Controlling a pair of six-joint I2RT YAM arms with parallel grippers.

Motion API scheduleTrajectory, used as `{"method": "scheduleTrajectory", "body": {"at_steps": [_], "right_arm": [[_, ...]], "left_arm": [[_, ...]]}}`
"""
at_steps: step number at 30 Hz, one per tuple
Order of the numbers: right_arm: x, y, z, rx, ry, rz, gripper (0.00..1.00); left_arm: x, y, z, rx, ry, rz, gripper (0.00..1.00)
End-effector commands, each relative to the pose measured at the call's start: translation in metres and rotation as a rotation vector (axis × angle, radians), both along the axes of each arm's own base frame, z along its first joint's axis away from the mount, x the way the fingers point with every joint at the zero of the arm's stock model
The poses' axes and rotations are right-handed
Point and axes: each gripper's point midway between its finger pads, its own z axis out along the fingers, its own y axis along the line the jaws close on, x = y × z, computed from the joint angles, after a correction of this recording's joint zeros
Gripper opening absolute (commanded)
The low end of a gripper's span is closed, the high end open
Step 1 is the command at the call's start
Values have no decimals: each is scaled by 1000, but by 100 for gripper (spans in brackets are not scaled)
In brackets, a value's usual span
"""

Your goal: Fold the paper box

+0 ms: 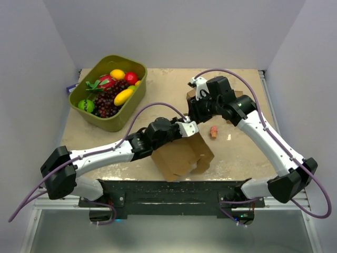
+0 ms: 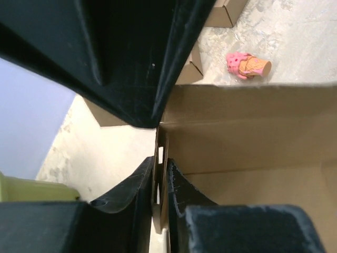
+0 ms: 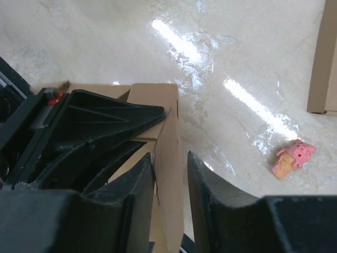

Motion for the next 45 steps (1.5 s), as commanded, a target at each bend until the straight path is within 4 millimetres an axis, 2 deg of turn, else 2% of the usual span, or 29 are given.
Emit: {"method": "scheduleTrajectory", "body": {"at_steps": [1, 2, 4, 5, 6, 7, 8, 13, 18, 22, 25, 31, 32, 33, 34, 35, 36, 37, 39, 40, 41, 42, 43, 45], "right_arm": [[7, -3, 6, 32, -59, -66, 52], [9, -6, 6, 26, -71, -86, 64], [10, -10, 3, 23, -85, -106, 73], [10, -14, 8, 26, -111, -118, 77], [10, -16, 7, 24, -122, -125, 82], [10, -18, 7, 12, -143, -119, 83], [6, -21, 9, 14, -157, -112, 84], [-13, -22, -21, 26, -127, -58, 86], [-23, -19, -41, 52, -94, -40, 84], [-28, -10, -51, 69, -67, 15, 83], [-25, -4, -60, 69, -57, 25, 83], [-25, 15, -77, 88, -34, 73, 80], [-24, 17, -83, 81, -25, 75, 77], [-23, 18, -89, 77, -21, 72, 60], [-22, 18, -92, 76, -14, 65, 53], [-18, 19, -95, 72, -17, 60, 40], [-17, 18, -99, 67, -15, 54, 28], [-16, 19, -101, 62, -15, 53, 11], [-12, 22, -102, 64, -24, 62, 5], [-11, 23, -103, 63, -27, 72, 3], [-9, 26, -103, 67, -33, 80, 2], [-7, 28, -105, 64, -28, 83, 0], [-5, 29, -106, 60, -28, 89, 0], [-2, 33, -105, 63, -28, 99, 0]], "left_arm": [[-1, -4, -5, -44, 82, 22, 17], [3, -1, -10, -55, 117, 43, 14], [5, -1, -17, -54, 183, 42, 14], [11, 4, -21, -74, 228, 67, 13], [7, 4, -26, -69, 275, 51, 13], [14, 10, -30, -67, 312, 71, 13], [14, 11, -32, -84, 352, 79, 13], [13, 23, -51, -88, 516, 93, 12], [4, 34, -75, -48, 606, 123, 11], [5, 38, -66, -75, 591, 124, 11], [4, 39, -63, -83, 587, 113, 11], [1, 42, -66, -86, 602, 115, 11], [1, 43, -65, -92, 603, 118, 11], [-1, 44, -67, -94, 607, 117, 11], [-2, 45, -62, -108, 600, 117, 15], [-3, 46, -63, -126, 615, 137, 22], [-3, 54, -69, -119, 614, 180, 32], [-2, 59, -67, -145, 622, 225, 54], [-4, 70, -71, -201, 647, 323, 66], [-7, 72, -58, -262, 634, 328, 71], [-13, 70, -54, -334, 663, 342, 73], [-14, 74, -61, -383, 641, 364, 73], [-22, 71, -46, -455, 615, 327, 75], [-31, 68, -47, -539, 605, 307, 75]]}}
